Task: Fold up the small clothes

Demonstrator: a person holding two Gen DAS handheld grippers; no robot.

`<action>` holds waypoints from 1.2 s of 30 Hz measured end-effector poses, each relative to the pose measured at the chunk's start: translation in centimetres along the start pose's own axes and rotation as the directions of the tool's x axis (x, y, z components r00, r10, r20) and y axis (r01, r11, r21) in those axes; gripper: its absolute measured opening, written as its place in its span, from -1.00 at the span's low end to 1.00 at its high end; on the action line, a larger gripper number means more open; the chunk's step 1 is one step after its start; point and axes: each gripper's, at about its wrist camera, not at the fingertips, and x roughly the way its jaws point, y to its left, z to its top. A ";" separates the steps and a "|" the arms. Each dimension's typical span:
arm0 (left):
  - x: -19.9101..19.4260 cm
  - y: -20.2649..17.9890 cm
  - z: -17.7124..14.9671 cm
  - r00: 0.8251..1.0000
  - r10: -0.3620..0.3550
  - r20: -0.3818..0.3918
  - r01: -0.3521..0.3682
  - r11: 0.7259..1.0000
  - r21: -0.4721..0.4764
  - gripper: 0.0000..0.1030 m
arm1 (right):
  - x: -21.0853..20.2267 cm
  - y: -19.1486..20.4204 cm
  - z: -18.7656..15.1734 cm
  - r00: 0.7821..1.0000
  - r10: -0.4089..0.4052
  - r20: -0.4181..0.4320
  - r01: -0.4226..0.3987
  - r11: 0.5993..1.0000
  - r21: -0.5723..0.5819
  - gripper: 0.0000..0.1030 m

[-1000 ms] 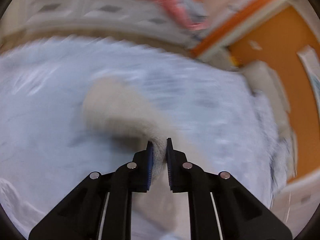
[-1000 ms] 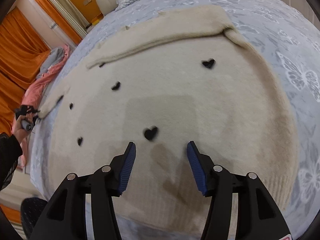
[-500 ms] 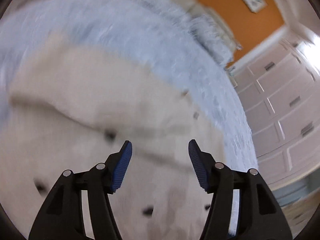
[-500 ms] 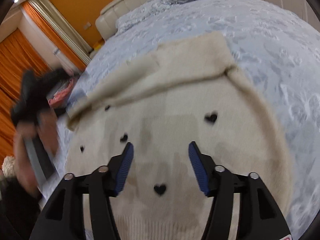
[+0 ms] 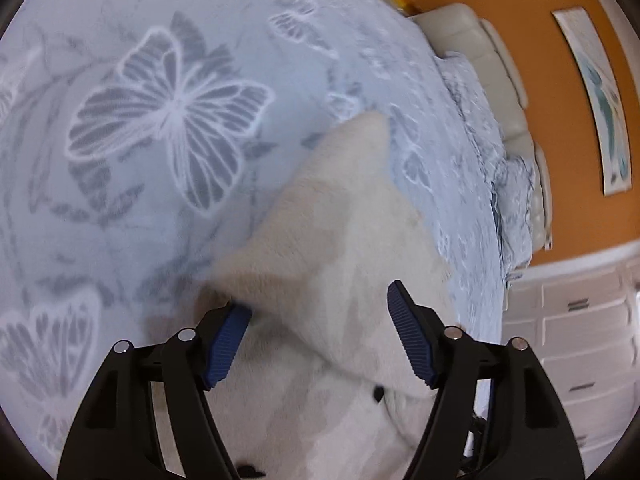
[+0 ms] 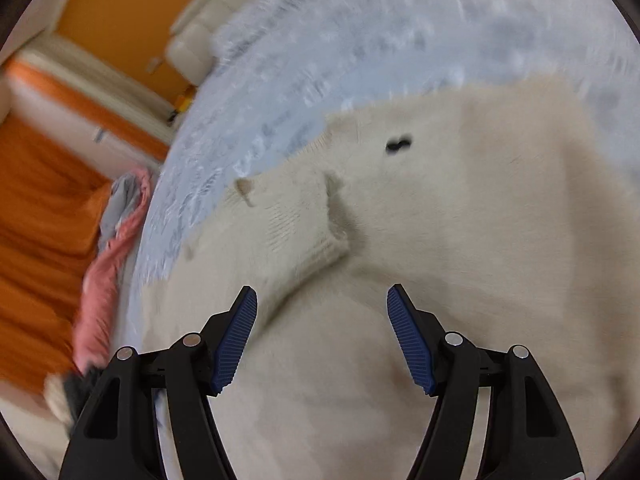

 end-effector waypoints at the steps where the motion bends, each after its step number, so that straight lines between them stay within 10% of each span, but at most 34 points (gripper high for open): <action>1: 0.3 0.0 0.3 1.000 -0.010 -0.004 0.010 1.000 0.000 -0.01 | 0.8 0.8 0.2 1.000 0.013 0.000 -0.013 1.000 -0.014 -0.03; 2: 0.6 -0.3 0.6 1.000 -0.011 -0.007 0.011 1.000 0.019 -0.20 | 1.1 1.5 0.2 1.000 0.026 -0.005 -0.026 0.999 -0.036 -0.74; 3: 0.7 -0.9 0.8 1.000 -0.024 -0.014 0.025 0.999 0.040 -0.64 | 1.1 3.0 0.6 0.999 0.050 -0.013 -0.051 0.995 -0.082 -0.90; 8: -2.2 -3.5 0.2 0.992 -0.108 0.067 0.096 0.982 0.162 -0.86 | -8.9 5.5 0.4 0.936 0.211 0.280 -0.161 0.968 -0.191 -0.92; 11: -0.4 -4.2 -1.4 0.997 -0.081 -0.003 0.079 0.966 0.248 -0.84 | -11.8 2.0 -0.9 0.917 0.113 0.383 -0.046 0.983 -0.180 -0.92; 15: 3.8 -2.9 -4.2 0.996 0.062 -0.068 -0.042 0.965 0.260 -0.85 | -4.7 -5.2 -1.7 0.977 -0.151 0.154 0.162 0.985 -0.065 -0.94; 19: 3.2 -2.6 -4.3 0.999 0.031 -0.038 -0.021 0.969 0.244 -0.84 | -7.4 -4.3 -2.4 0.969 -0.022 0.244 0.039 0.997 -0.065 -0.94; 22: 3.6 -2.9 -3.9 0.998 0.044 -0.046 -0.030 0.963 0.269 -0.83 | -4.9 -4.7 -2.5 0.974 -0.148 0.172 0.169 0.978 -0.118 -0.94; 30: 2.6 -1.8 -4.2 0.998 0.033 -0.052 -0.017 0.956 0.293 -0.73 | -5.3 -5.3 -0.9 0.989 -0.058 0.138 0.062 0.998 -0.022 -0.60; 33: 1.6 -2.1 -4.1 1.000 0.020 -0.023 -0.013 0.965 0.264 -0.44 | -4.6 -5.2 0.0 0.991 -0.070 0.115 0.074 0.997 -0.032 -0.13; 36: 1.0 -2.4 -3.7 1.000 0.028 0.003 -0.028 0.961 0.275 -0.23 | -3.8 -4.5 0.7 0.992 -0.070 0.106 0.075 0.996 -0.047 -0.35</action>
